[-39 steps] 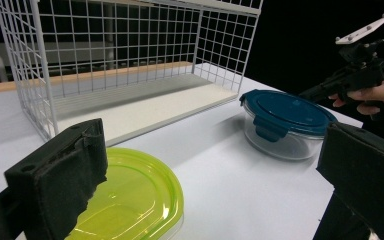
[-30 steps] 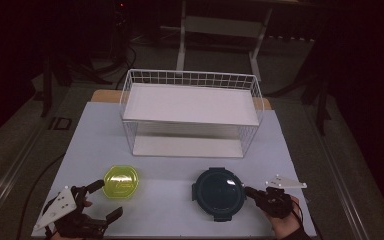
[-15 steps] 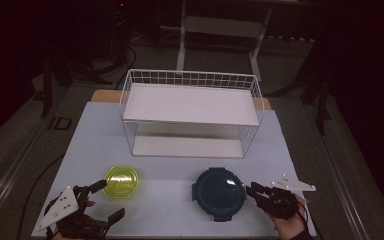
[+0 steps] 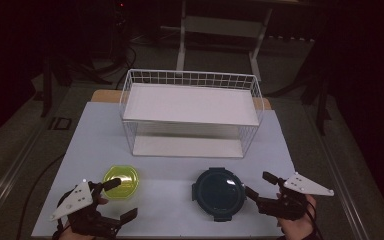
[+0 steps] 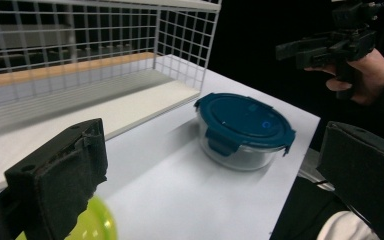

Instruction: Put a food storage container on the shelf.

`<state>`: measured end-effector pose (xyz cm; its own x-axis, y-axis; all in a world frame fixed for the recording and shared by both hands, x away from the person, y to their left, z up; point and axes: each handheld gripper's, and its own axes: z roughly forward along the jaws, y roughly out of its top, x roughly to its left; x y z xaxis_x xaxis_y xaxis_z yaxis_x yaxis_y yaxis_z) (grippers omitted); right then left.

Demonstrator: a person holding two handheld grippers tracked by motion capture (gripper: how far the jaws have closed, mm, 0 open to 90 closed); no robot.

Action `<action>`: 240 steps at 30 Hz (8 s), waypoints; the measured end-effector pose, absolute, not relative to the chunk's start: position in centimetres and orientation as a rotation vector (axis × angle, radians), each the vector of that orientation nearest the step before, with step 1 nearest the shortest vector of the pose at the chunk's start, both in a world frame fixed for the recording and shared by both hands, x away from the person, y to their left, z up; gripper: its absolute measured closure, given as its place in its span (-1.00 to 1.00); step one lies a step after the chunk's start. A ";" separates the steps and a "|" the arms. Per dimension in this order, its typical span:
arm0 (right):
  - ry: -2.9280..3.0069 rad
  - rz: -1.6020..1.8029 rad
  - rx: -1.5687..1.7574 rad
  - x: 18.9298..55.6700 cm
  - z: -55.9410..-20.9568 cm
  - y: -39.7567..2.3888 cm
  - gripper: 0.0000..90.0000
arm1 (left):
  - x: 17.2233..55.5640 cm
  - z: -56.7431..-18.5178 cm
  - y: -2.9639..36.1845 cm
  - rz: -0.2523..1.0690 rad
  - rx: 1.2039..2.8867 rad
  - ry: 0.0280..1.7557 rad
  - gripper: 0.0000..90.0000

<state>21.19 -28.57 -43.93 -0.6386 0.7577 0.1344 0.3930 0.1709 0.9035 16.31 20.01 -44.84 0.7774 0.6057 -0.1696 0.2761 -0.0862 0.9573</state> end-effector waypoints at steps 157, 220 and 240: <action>2.580 1.630 1.598 23.7 -49.7 -30.3 0.26 | 25.4 -52.2 6.7 -0.509 1.798 0.941 0.27; 2.367 1.892 1.327 34.1 -32.8 -25.5 0.26 | 33.5 -32.5 12.0 -0.189 1.744 0.853 0.27; 2.311 1.922 1.491 40.2 -32.0 -23.1 0.25 | 39.5 -31.3 14.0 -0.178 1.688 0.930 0.26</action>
